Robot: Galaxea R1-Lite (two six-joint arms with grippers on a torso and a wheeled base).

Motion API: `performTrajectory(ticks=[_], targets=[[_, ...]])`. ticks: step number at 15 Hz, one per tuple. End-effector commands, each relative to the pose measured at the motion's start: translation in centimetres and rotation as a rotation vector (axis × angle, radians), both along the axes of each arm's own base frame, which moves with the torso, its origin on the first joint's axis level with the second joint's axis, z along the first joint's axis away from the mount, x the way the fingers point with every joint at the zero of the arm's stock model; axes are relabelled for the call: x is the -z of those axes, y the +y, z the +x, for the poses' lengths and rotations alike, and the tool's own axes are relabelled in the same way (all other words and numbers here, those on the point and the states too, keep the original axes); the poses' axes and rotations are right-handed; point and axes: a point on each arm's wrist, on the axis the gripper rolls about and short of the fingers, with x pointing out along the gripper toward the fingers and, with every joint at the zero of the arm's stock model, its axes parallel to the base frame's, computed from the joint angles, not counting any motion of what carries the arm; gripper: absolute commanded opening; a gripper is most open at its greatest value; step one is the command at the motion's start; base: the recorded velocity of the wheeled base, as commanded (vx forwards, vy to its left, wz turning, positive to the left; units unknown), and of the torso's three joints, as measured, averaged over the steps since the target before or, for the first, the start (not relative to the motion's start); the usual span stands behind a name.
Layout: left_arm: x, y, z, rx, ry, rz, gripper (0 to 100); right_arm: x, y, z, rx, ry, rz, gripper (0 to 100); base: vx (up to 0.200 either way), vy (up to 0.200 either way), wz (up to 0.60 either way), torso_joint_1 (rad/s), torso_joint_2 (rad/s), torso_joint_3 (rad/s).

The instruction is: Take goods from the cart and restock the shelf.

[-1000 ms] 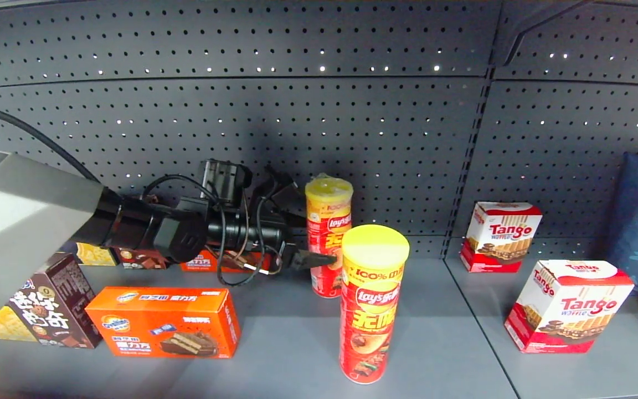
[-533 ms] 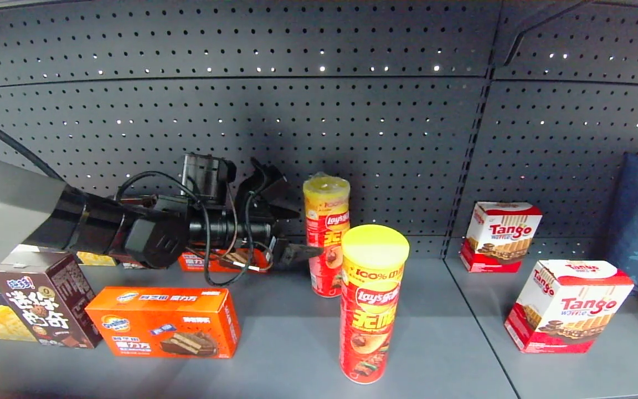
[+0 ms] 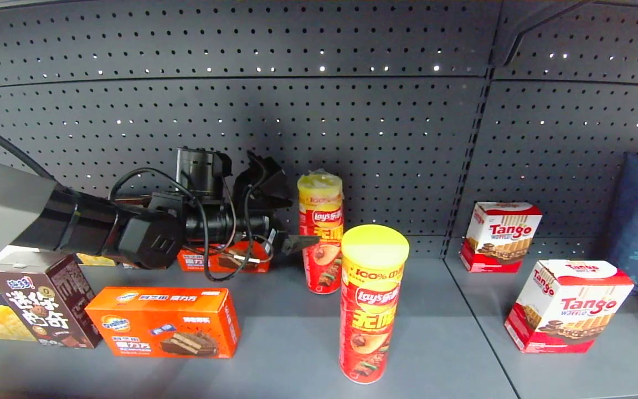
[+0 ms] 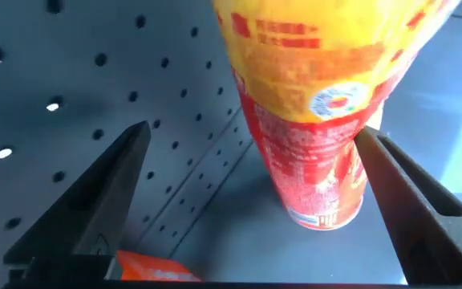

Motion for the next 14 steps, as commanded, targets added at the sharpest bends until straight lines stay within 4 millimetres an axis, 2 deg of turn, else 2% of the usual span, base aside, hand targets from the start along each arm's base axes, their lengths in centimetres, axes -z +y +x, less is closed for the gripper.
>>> performTrajectory(ticks=[1,3,5,10,14], targets=[[-0.4,0.4,-0.7,-0.016,-0.018,0.02,100,0.0,0.0,0.0,0.0,0.001,0.0,100,0.0,0.0,0.0,0.0,0.0,0.0],[-0.5,0.6,-1.4,-0.019,-0.022,0.032,100,0.0,0.0,0.0,0.0,0.001,0.0,100,0.0,0.0,0.0,0.0,0.0,0.0],[-1.9,1.2,-2.9,-0.061,-0.056,0.041,100,0.0,0.0,0.0,0.0,0.001,0.0,100,0.0,0.0,0.0,0.0,0.0,0.0],[-3.9,2.9,-3.7,-0.17,-0.166,0.061,100,0.0,0.0,0.0,0.0,0.001,0.0,100,0.0,0.0,0.0,0.0,0.0,0.0],[-4.3,3.6,-3.4,-0.192,-0.21,0.093,100,0.0,0.0,0.0,0.0,0.001,0.0,100,0.0,0.0,0.0,0.0,0.0,0.0]])
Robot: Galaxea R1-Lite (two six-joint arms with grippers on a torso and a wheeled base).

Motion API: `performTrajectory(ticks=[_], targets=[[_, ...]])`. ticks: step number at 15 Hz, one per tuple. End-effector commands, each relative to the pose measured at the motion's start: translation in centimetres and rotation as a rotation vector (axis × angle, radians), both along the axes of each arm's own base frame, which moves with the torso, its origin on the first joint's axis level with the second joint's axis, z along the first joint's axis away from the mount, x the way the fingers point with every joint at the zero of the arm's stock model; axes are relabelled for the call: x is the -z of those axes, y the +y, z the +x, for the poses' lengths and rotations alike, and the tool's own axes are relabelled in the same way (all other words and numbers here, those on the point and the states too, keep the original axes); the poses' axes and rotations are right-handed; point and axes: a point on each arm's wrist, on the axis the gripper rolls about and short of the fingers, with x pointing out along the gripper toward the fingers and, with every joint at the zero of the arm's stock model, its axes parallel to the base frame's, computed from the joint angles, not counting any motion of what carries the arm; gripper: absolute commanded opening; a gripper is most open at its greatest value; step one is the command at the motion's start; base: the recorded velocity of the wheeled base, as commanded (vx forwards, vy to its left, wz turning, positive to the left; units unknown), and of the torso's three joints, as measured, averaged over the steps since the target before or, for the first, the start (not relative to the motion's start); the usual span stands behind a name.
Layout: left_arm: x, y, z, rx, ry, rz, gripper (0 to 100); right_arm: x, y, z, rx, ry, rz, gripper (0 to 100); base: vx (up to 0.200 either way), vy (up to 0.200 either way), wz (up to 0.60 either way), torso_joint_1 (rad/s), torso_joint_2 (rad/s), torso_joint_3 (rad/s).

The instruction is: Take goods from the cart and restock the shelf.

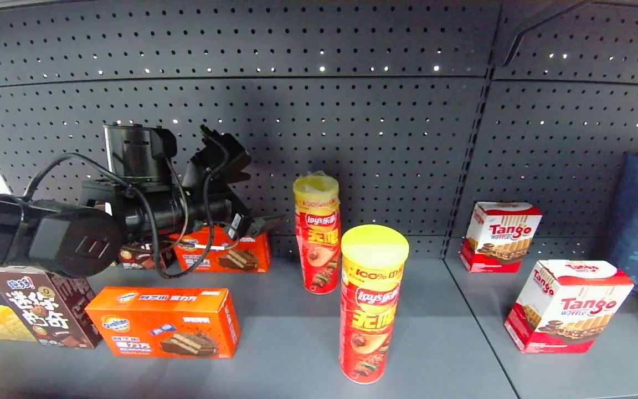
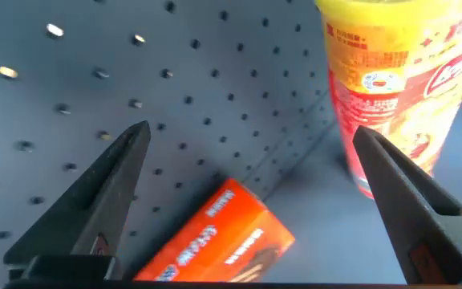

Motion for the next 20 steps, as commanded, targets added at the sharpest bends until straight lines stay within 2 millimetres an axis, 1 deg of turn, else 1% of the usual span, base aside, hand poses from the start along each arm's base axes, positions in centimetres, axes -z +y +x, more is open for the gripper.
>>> performTrajectory(ticks=[1,3,4,11,14,17,18,19,20], targets=[[-0.2,0.2,0.1,-0.015,-0.007,0.001,100,0.0,0.0,0.0,-0.001,0.001,0.0,100,0.0,0.0,0.0,0.0,0.0,0.0],[-0.1,0.1,0.2,-0.026,-0.009,0.006,100,0.0,0.0,0.0,-0.001,0.001,0.0,100,0.0,0.0,0.0,0.0,0.0,0.0],[-0.4,0.1,0.4,-0.03,-0.024,0.003,100,0.0,0.0,0.0,-0.001,0.001,0.0,100,0.0,0.0,0.0,0.0,0.0,0.0],[0.6,-0.2,0.9,-0.039,-0.036,0.069,100,0.0,0.0,0.0,-0.001,0.001,0.0,100,0.0,0.0,0.0,0.0,0.0,0.0],[1.8,-0.7,1.4,-0.02,-0.03,0.126,100,0.0,0.0,0.0,-0.001,0.001,0.0,100,0.0,0.0,0.0,0.0,0.0,0.0],[2.7,-1.8,1.4,0.019,-0.022,0.161,100,0.0,0.0,0.0,-0.001,0.001,0.0,100,0.0,0.0,0.0,0.0,0.0,0.0],[2.7,-1.8,1.4,0.019,-0.022,0.161,100,0.0,0.0,0.0,-0.001,0.001,0.0,100,0.0,0.0,0.0,0.0,0.0,0.0],[3.4,-2.3,1.5,0.035,-0.009,0.174,100,0.0,0.0,0.0,-0.001,0.001,0.0,100,0.0,0.0,0.0,0.0,0.0,0.0],[3.5,-2.5,1.4,0.04,-0.009,0.179,100,0.0,0.0,0.0,-0.001,0.001,0.0,100,0.0,0.0,0.0,0.0,0.0,0.0]])
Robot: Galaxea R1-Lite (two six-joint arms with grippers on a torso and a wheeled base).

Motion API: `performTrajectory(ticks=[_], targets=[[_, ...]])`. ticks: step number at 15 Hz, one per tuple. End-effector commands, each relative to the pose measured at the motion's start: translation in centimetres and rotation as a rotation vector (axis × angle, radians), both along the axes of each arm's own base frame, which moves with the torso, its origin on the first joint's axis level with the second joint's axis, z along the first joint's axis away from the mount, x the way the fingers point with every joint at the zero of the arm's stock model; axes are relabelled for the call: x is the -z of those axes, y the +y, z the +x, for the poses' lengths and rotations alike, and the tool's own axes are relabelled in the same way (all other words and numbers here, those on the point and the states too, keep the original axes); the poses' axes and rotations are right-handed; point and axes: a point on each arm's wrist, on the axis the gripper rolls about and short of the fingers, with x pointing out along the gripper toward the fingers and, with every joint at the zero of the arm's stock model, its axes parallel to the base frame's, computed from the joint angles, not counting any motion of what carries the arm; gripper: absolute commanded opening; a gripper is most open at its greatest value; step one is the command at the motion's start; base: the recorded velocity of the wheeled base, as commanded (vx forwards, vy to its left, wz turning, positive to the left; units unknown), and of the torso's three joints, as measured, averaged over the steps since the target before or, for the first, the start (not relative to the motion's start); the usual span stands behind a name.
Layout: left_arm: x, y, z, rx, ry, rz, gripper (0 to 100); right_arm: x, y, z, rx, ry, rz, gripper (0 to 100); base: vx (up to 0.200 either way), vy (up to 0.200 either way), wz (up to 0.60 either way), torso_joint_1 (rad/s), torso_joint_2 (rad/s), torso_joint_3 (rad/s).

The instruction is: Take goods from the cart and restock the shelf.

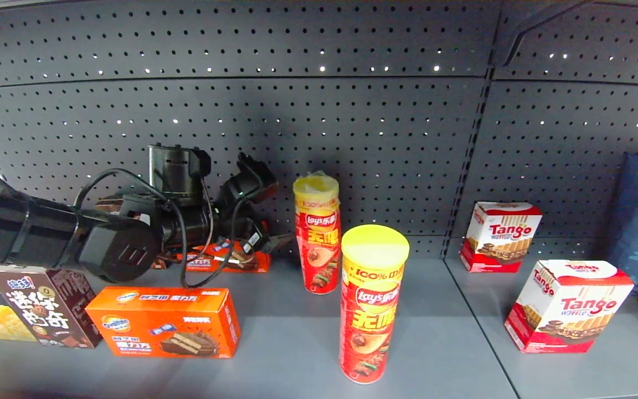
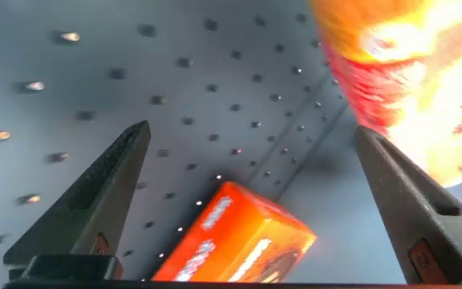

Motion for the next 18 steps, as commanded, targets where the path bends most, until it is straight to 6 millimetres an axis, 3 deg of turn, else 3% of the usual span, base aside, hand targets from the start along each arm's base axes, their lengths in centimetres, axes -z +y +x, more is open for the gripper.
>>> performTrajectory(ticks=[1,8,18], targets=[[0.8,-0.4,0.1,0.012,0.018,0.015,100,0.0,0.0,0.0,0.0,0.001,0.0,100,0.0,0.0,0.0,0.0,0.0,0.0],[2.4,-1.4,0.4,0.027,0.044,0.043,100,0.0,0.0,0.0,0.0,0.001,0.0,100,0.0,0.0,0.0,0.0,0.0,0.0],[3.0,-3.4,1.1,0.056,0.045,0.046,100,0.0,0.0,0.0,0.0,0.001,0.0,100,0.0,0.0,0.0,0.0,0.0,0.0]])
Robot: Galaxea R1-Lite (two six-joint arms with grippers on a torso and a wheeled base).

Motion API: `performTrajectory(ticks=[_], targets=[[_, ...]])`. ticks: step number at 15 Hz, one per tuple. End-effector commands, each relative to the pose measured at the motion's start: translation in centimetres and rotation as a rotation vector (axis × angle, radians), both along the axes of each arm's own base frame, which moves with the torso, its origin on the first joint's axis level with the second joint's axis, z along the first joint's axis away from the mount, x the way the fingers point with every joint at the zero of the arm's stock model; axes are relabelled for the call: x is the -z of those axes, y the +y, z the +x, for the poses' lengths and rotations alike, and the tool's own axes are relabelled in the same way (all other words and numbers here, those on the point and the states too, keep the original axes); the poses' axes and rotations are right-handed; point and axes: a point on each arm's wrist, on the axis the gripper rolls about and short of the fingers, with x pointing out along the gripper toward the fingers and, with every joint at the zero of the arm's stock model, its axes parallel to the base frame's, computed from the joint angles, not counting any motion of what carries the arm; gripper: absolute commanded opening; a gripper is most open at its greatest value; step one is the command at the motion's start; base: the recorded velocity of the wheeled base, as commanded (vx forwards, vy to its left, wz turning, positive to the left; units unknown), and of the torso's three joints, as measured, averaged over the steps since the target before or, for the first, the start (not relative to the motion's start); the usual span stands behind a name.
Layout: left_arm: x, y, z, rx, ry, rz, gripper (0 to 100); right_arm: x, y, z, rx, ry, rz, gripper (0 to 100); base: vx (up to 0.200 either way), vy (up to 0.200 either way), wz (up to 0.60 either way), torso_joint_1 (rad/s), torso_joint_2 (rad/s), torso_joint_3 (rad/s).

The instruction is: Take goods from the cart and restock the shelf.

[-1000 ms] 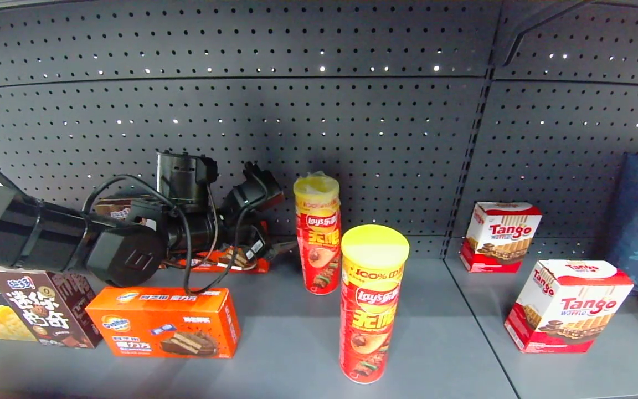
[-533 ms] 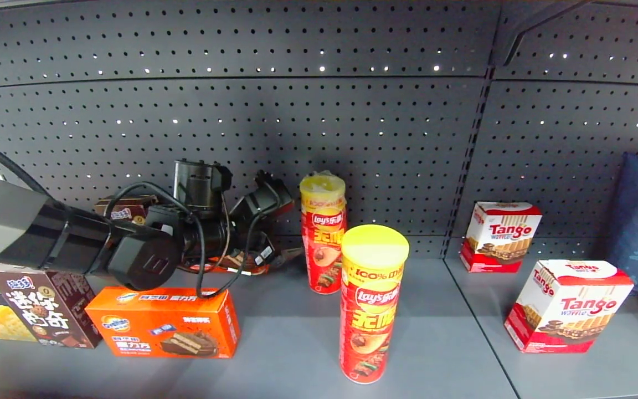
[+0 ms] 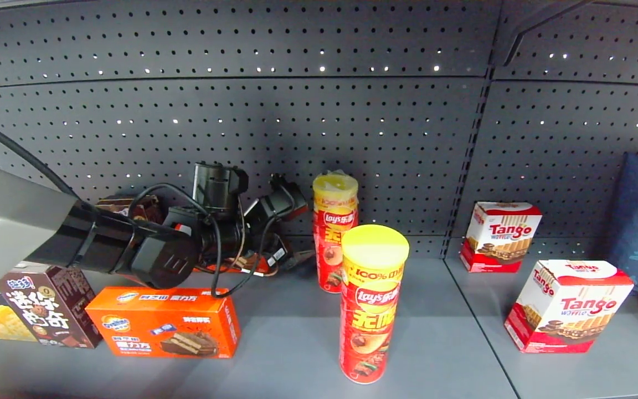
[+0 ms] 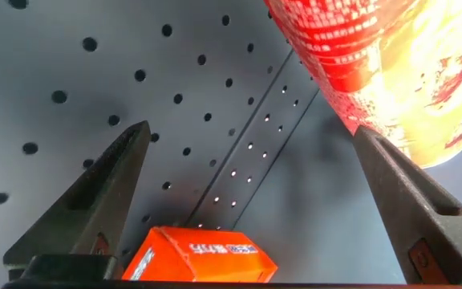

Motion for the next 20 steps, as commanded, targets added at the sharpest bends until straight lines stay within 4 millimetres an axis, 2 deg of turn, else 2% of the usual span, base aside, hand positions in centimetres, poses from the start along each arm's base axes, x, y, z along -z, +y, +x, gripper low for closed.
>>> performTrajectory(ticks=[1,7,12,14,20], targets=[[0.4,-0.2,0.3,0.001,0.007,0.003,100,0.0,0.0,0.0,0.0,0.001,0.0,100,0.0,0.0,0.0,0.0,0.0,0.0],[0.6,-0.7,0.5,0.002,0.008,0.006,100,0.0,0.0,0.0,0.0,0.001,0.0,100,0.0,0.0,0.0,0.0,0.0,0.0],[0.6,0.3,0.5,-0.024,0.008,0.008,100,0.0,0.0,0.0,0.0,0.001,0.0,100,0.0,0.0,0.0,0.0,0.0,0.0],[-0.1,0.5,0.2,-0.022,-0.008,0.002,100,0.0,0.0,0.0,0.0,0.001,0.0,100,0.0,0.0,0.0,0.0,0.0,0.0],[-0.2,0.0,0.0,-0.009,-0.017,0.001,100,0.0,0.0,0.0,0.0,0.001,0.0,100,0.0,0.0,0.0,0.0,0.0,0.0]])
